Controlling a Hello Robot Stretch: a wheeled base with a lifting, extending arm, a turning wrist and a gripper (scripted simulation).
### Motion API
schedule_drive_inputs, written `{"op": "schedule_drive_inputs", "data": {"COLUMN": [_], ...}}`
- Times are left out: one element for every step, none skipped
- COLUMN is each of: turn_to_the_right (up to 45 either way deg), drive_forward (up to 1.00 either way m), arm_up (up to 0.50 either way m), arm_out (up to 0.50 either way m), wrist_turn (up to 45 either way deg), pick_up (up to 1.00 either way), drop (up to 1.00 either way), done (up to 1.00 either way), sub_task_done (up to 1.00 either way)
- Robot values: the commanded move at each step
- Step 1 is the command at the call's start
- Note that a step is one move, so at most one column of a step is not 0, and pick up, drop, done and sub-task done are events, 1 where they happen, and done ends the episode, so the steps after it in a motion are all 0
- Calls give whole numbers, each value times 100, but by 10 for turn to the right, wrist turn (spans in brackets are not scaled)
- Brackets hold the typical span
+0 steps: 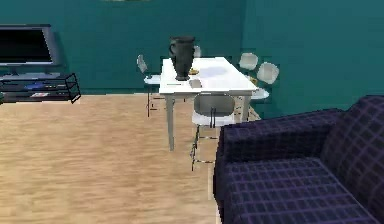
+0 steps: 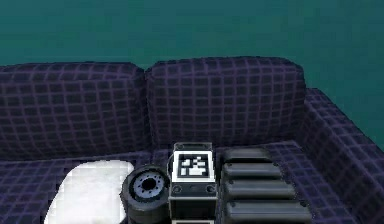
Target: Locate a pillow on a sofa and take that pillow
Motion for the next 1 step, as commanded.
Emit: {"op": "schedule_drive_inputs", "data": {"turn_to_the_right": [-450], "drive_forward": [0], "arm_up": [0], "arm_out": [0], "wrist_turn": [0], "pick_up": [0], "drop": [0], "done": [0], "sub_task_done": [0]}}
